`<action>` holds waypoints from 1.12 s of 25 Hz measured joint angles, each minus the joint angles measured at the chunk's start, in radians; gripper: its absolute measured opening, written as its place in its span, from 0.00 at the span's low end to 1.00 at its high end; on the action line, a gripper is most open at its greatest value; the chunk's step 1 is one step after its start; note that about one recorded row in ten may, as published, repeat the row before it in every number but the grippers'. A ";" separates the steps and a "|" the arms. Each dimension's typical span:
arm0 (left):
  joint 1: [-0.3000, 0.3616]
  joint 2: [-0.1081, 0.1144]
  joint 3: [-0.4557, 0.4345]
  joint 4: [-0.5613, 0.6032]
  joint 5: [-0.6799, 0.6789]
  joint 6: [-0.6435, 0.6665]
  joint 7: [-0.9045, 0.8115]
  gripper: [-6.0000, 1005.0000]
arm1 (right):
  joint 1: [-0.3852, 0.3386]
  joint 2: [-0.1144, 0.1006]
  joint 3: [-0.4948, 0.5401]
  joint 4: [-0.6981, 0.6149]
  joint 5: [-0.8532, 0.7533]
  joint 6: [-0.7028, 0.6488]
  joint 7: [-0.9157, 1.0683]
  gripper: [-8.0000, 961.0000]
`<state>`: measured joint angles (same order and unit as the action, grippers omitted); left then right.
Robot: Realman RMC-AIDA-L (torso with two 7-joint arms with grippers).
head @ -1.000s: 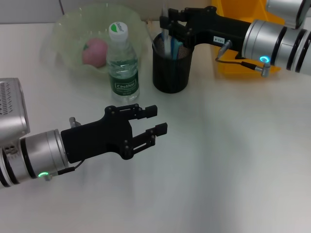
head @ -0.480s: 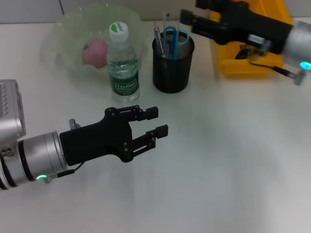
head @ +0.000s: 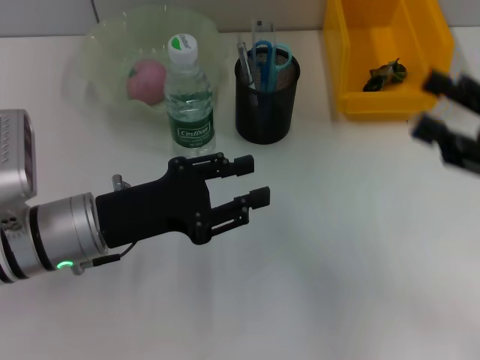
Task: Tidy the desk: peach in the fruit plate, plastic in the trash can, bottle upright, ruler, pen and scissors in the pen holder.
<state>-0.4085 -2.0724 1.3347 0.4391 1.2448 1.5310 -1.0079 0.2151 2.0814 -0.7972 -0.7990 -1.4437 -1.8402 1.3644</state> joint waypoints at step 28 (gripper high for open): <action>0.103 0.020 0.016 0.012 0.131 0.111 0.128 0.76 | -0.094 -0.004 0.144 0.236 -0.433 -0.211 -0.452 0.85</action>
<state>-0.3054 -2.0523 1.3507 0.4507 1.3761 1.6423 -0.8797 0.1210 2.0769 -0.6528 -0.5625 -1.8768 -2.0509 0.9121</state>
